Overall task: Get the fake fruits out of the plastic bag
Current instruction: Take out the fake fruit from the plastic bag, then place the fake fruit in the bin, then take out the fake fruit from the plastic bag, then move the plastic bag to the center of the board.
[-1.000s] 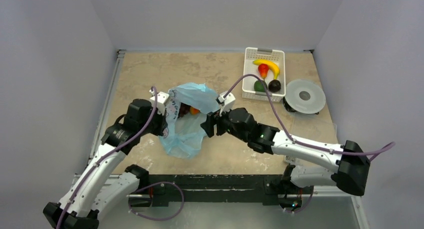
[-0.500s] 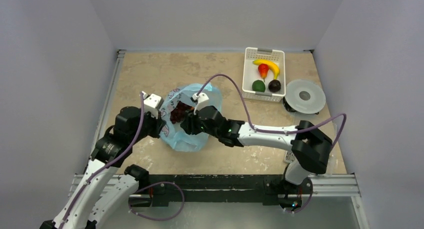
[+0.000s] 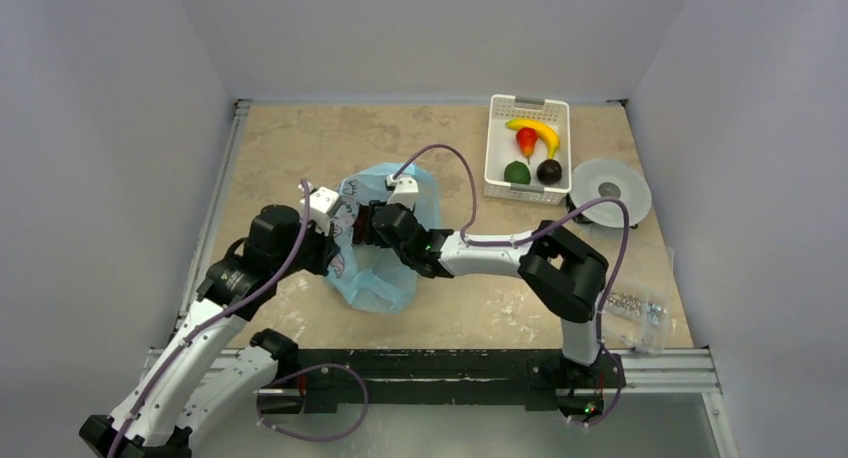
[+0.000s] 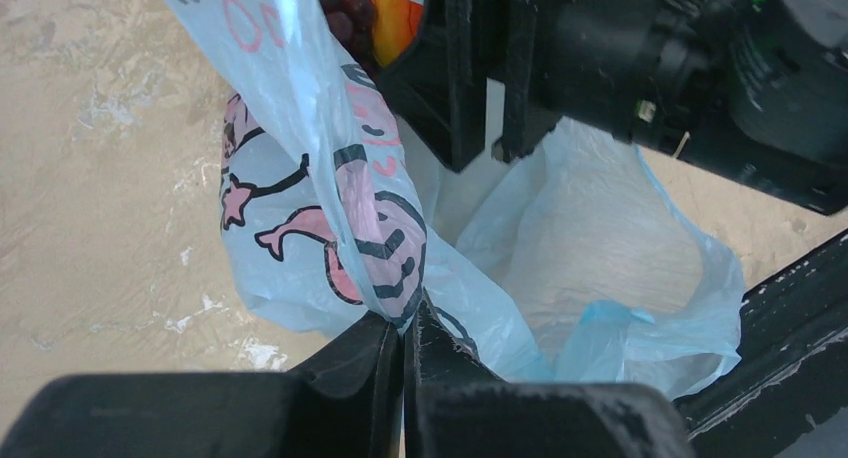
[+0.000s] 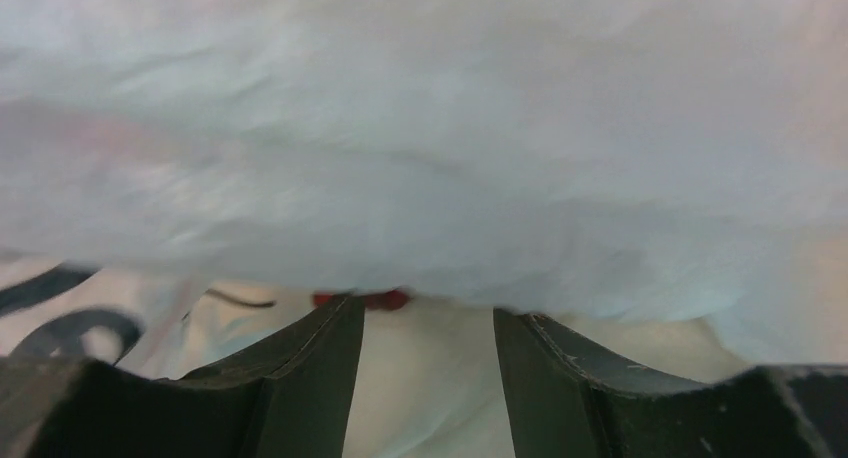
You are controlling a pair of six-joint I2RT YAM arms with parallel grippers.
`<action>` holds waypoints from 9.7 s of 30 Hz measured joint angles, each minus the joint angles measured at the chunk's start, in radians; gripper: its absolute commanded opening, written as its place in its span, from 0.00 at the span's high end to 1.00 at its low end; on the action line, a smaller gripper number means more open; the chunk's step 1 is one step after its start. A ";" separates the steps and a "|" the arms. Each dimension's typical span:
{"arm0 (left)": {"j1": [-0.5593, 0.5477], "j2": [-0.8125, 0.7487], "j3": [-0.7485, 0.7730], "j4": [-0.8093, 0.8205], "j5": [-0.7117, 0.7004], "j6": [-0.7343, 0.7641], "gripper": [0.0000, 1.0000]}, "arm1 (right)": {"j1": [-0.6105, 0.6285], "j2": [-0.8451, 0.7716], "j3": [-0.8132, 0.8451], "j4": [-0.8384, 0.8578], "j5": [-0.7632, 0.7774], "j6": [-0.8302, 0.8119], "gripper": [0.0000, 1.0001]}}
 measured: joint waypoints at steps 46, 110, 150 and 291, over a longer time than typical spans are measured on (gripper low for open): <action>-0.100 0.055 0.002 -0.037 -0.254 0.003 1.00 | -0.139 -0.164 -0.173 0.141 -0.256 -0.157 1.00; -0.100 0.069 -0.019 -0.024 -0.377 0.056 1.00 | -0.743 -0.041 0.117 -0.368 -0.161 -0.296 0.19; -0.100 0.063 -0.018 -0.029 -0.266 0.067 1.00 | -0.055 -0.689 -0.417 0.070 -0.430 -0.244 0.22; 0.327 0.417 0.107 0.213 -0.909 -0.115 0.36 | -0.145 -0.808 -0.321 -0.190 -0.305 -0.139 1.00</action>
